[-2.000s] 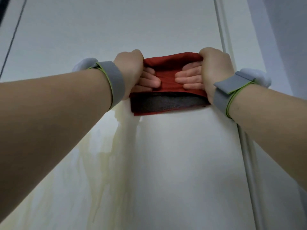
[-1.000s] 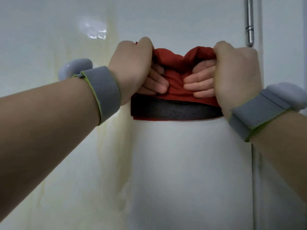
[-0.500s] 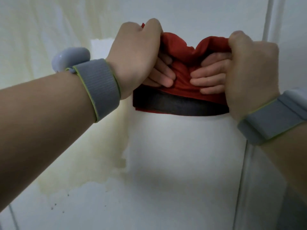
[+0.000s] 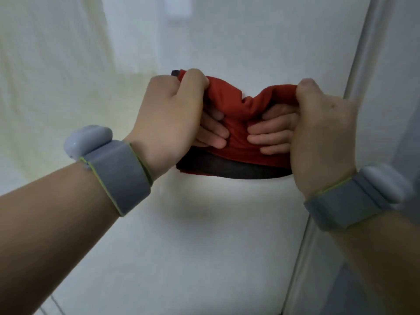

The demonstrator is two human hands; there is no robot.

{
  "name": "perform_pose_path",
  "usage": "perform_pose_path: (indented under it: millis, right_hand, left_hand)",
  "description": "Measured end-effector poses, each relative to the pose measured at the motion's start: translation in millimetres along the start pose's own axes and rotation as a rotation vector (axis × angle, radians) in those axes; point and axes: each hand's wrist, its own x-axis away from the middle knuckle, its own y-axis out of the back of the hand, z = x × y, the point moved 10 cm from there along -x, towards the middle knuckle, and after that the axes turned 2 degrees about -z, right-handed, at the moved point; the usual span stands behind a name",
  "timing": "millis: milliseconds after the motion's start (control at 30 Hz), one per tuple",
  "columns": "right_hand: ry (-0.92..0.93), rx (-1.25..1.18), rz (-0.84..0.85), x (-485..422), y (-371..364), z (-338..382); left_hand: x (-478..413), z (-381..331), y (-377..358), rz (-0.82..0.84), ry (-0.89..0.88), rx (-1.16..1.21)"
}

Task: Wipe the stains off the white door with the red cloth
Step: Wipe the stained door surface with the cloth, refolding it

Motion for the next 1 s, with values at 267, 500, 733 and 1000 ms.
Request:
perform_pose_path:
  millis: [267, 500, 733, 1000]
  right_hand:
    - [-0.205, 0.108, -0.248, 66, 27, -104]
    - [-0.364, 0.015, -0.319, 136, 23, -151]
    - [-0.512, -0.008, -0.278, 201, 13, -179]
    - [-0.507, -0.082, -0.131, 228, -9, -193]
  left_hand:
    - [65, 107, -7, -0.059, 0.159, 0.135]
    - [128, 185, -10, -0.179, 0.358, 0.284]
    - [198, 236, -7, -0.307, 0.621, 0.45]
    - [238, 238, -16, -0.246, 0.721, 0.67]
